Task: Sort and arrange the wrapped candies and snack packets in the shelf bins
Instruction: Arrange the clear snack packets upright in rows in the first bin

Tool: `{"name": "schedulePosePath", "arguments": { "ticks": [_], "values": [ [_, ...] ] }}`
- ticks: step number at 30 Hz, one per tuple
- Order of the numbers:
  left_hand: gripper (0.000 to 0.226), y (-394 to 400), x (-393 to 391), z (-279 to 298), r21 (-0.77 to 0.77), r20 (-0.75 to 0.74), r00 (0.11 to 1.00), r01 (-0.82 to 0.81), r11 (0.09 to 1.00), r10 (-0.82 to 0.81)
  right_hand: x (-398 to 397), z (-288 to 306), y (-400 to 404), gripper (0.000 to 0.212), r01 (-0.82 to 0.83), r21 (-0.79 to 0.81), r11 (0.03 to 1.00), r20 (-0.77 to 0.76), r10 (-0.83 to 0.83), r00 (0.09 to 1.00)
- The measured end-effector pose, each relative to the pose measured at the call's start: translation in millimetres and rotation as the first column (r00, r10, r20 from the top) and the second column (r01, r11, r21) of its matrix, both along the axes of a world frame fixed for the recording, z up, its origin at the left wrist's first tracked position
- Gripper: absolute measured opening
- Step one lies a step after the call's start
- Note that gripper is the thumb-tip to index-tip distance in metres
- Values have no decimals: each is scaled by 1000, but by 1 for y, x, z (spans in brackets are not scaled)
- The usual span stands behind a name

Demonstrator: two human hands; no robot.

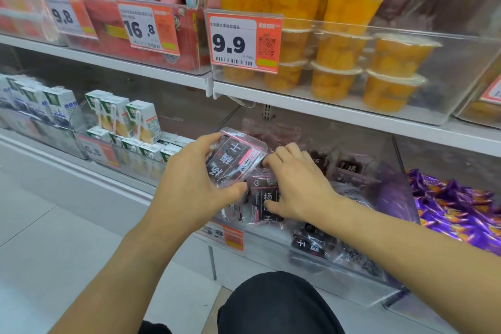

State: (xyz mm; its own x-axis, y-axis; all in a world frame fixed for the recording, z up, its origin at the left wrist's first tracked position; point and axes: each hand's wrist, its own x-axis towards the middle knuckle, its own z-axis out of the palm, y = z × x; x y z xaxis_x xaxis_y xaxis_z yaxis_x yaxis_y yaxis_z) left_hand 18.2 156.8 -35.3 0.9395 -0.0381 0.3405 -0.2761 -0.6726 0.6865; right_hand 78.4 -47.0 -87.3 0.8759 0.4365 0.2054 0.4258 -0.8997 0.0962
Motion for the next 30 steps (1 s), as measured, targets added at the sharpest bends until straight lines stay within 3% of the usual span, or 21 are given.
{"name": "schedulePosePath", "arguments": {
  "ticks": [8, 11, 14, 16, 18, 20, 23, 27, 30],
  "values": [
    [84, -2, -1, -4, 15, 8, 1000, -3, 1000, 3, -4, -1, 3, 71, 332, 143, 932, -127, -316, 940],
    [85, -3, -2, -6, 13, -10, 1000, 11, 1000, -11, -5, -1, 6, 73, 426, 310, 850, -322, -328, 888],
    [83, -4, -4, -7, -8, -9, 1000, 22, 1000, -22, -6, -6, 9, 76, 447, 443, 777, -342, -314, 886],
    [82, -3, -5, -6, -24, -14, 1000, 14, 1000, -15, -5, -5, 12, 97, 486, 483, 729, -361, -339, 869],
    [80, -2, -8, -4, -31, -23, 1000, 19, 999, -20, 1, 2, 12, 136, 553, 472, 686, -425, -373, 825],
    [78, 2, -13, -3, -41, -24, 999, 37, 999, -38, 8, 11, 10, 150, 579, 392, 715, -458, -394, 797],
    [74, 12, -19, -1, -67, -38, 997, 62, 996, -65, 10, 19, 9, 140, 566, 247, 786, -439, -430, 789],
    [82, 27, -24, -5, -67, -33, 998, 59, 996, -61, 2, 12, 13, 117, 469, 284, 836, -400, -341, 851],
    [84, 29, -30, -5, -65, -43, 997, 66, 996, -69, 3, 8, 12, 117, 427, 280, 860, -374, -312, 873]
  ]
}}
